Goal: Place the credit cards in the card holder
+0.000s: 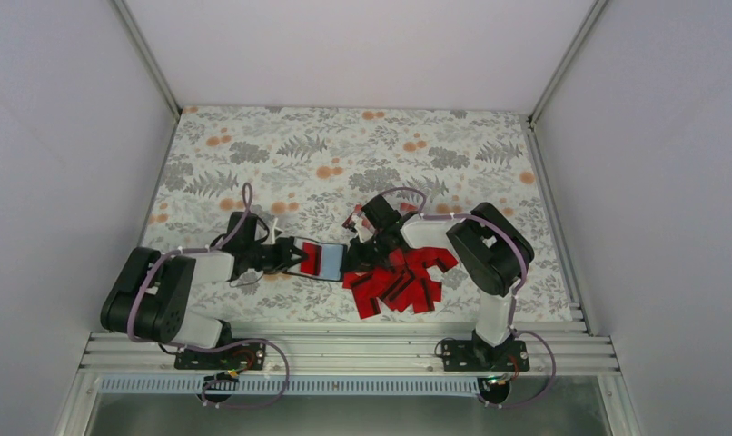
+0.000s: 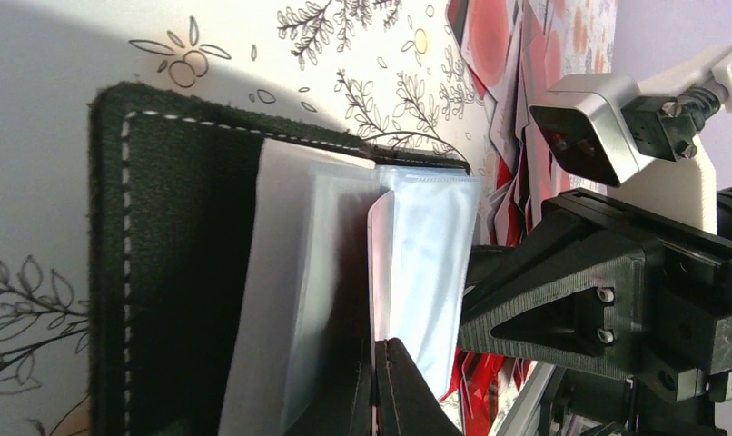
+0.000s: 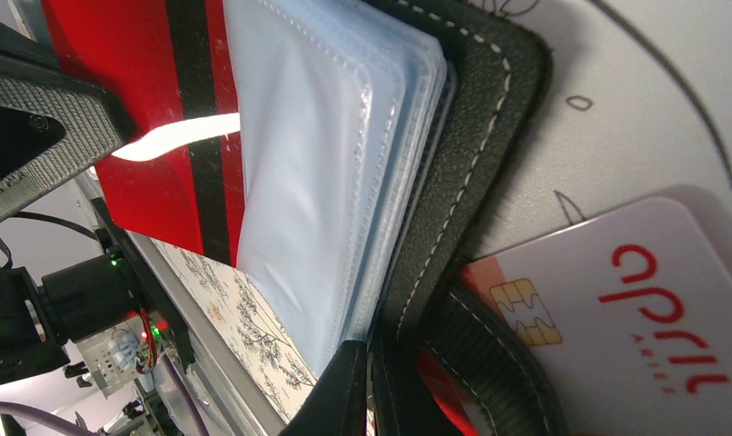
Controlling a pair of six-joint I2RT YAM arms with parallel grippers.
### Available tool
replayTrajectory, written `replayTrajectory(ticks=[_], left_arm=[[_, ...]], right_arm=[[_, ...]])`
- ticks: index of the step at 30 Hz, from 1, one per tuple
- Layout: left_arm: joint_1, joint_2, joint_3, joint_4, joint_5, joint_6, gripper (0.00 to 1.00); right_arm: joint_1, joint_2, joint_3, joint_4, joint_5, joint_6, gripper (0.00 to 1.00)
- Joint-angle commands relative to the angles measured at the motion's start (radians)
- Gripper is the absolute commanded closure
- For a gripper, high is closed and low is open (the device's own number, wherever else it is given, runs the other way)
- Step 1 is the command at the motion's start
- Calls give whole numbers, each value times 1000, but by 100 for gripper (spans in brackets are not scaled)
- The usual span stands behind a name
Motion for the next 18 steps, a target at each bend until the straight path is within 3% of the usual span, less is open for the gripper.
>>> replayTrajectory(ticks=[1,18], left_arm=[[-7,-16,-20,-44,-46,-55,98],[-26,-81,-69,55,-166,-184,98]], right_arm=[[10,59,-7,-25,70,-13,96],[12,74,-4,-27,59,-33,96]])
